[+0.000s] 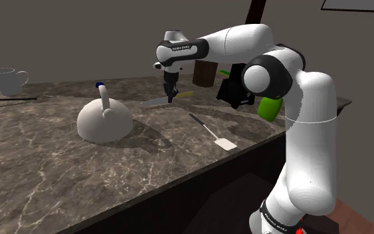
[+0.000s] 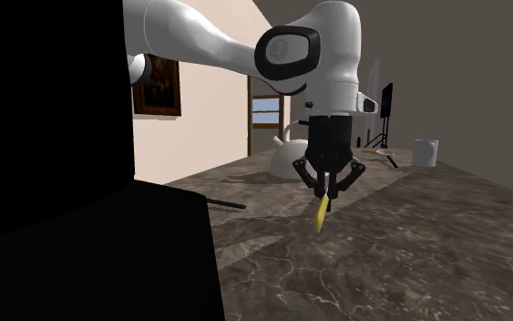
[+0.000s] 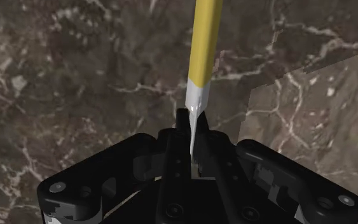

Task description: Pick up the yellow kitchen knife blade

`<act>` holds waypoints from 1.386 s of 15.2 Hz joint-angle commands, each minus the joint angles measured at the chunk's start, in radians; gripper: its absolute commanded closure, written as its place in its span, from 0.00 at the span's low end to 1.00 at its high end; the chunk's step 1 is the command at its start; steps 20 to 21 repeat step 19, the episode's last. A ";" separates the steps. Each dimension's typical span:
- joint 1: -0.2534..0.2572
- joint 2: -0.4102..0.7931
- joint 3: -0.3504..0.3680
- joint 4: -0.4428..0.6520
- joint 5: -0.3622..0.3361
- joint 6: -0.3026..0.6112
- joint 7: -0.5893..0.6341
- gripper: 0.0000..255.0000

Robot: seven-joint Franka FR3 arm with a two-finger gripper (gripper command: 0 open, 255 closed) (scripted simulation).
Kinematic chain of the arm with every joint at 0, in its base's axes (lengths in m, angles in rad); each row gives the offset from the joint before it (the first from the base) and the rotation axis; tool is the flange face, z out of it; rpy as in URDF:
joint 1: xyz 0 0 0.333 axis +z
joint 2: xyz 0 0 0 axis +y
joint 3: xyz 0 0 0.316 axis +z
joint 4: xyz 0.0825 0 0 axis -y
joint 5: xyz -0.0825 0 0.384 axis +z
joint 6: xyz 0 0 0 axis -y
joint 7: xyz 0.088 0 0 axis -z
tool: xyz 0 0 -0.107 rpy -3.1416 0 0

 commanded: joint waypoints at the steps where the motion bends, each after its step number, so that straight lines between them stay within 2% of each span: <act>1: 0.000 0.000 0.000 0.000 0.000 0.000 0.000 1.00; 17: -0.016 0.005 -0.005 0.212 -0.001 -0.207 0.003 1.00; 21: -0.016 0.005 -0.005 0.215 -0.001 -0.209 0.003 1.00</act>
